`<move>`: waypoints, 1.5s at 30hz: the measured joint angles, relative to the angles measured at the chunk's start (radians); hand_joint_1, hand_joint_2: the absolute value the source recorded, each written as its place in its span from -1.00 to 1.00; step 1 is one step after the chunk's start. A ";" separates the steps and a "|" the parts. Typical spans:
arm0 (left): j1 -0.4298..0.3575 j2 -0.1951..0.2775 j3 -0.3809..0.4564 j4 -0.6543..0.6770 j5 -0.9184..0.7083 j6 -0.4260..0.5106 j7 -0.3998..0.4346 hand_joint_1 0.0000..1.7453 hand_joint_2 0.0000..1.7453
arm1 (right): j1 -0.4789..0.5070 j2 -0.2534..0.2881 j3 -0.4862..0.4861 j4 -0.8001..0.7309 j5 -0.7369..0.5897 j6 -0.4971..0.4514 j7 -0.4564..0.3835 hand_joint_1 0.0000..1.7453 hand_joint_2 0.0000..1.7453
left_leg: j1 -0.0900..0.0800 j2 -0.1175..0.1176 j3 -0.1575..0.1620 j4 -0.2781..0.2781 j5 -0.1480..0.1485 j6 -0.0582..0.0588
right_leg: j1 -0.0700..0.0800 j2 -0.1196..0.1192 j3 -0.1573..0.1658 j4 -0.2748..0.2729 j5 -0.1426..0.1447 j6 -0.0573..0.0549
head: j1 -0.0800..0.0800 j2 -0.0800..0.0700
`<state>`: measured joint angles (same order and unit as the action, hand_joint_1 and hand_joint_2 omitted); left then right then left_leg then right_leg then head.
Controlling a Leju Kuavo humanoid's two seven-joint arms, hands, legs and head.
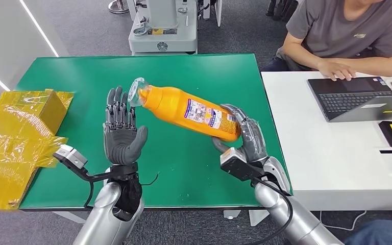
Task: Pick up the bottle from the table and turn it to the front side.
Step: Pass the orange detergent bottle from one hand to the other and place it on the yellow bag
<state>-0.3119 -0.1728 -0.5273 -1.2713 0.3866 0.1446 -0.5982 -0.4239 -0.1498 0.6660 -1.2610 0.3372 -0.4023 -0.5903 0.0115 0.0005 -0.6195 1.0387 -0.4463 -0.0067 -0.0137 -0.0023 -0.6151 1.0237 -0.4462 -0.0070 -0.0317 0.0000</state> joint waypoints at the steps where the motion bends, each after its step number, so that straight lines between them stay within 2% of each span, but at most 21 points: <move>1: -0.004 -0.002 -0.003 0.004 0.000 -0.002 0.000 -1.00 1.00 | -0.003 0.002 0.007 0.008 -0.003 0.017 -0.001 1.00 1.00 | 0.000 0.000 0.000 0.000 0.000 0.000 | 0.000 0.000 0.000 0.000 0.000 0.000 | 0.000 0.000; 9: -0.040 -0.013 -0.010 0.052 -0.004 -0.011 0.006 -1.00 1.00 | -0.009 0.004 0.034 0.046 -0.024 0.177 0.000 1.00 1.00 | 0.000 0.000 0.000 0.000 0.000 0.000 | 0.000 0.000 0.000 0.000 0.000 0.000 | 0.000 0.000; 18: -0.079 -0.013 -0.010 0.110 0.026 -0.007 -0.019 -1.00 1.00 | -0.044 0.006 0.043 0.083 -0.025 0.265 -0.027 1.00 1.00 | 0.000 0.000 0.000 0.000 0.000 0.000 | 0.000 0.000 0.000 0.000 0.000 0.000 | 0.000 0.000; 25: -0.079 -0.013 -0.011 0.119 0.028 -0.008 -0.025 -1.00 1.00 | -0.054 0.011 0.049 0.100 -0.025 0.272 -0.035 1.00 1.00 | 0.000 0.000 0.000 0.000 0.000 0.000 | 0.000 0.000 0.000 0.000 0.000 0.000 | 0.000 0.000; 28: -0.077 -0.014 -0.011 0.126 0.015 -0.014 -0.027 0.11 1.00 | -0.063 0.015 0.051 0.121 -0.023 0.271 -0.044 1.00 1.00 | 0.000 0.000 0.000 0.000 0.000 0.000 | 0.000 0.000 0.000 0.000 0.000 0.000 | 0.000 0.000; 29: -0.077 -0.014 -0.011 0.127 0.013 -0.017 -0.027 0.61 1.00 | -0.063 0.015 0.051 0.123 -0.023 0.270 -0.045 1.00 1.00 | 0.000 0.000 0.000 0.000 0.000 0.000 | 0.000 0.000 0.000 0.000 0.000 0.000 | 0.000 0.000; 32: -0.077 -0.017 -0.011 0.129 0.009 -0.025 -0.027 1.00 1.00 | -0.063 0.017 0.051 0.130 -0.021 0.265 -0.046 1.00 1.00 | 0.000 0.000 0.000 0.000 0.000 0.000 | 0.000 0.000 0.000 0.000 0.000 0.000 | 0.000 0.000; 45: -0.075 -0.034 -0.010 0.135 -0.008 -0.043 -0.033 1.00 1.00 | -0.063 0.024 0.050 0.146 -0.007 0.262 -0.046 1.00 1.00 | 0.000 0.000 0.000 0.000 0.000 0.000 | 0.000 0.000 0.000 0.000 0.000 0.000 | 0.000 0.000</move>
<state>-0.3868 -0.2071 -0.5376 -1.1364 0.3789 0.1017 -0.6310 -0.4866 -0.1262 0.7160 -1.1149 0.3305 -0.1408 -0.6362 0.0115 0.0004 -0.6197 1.0388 -0.4464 -0.0067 -0.0137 -0.0022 -0.6152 1.0237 -0.4462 -0.0070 -0.0317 0.0000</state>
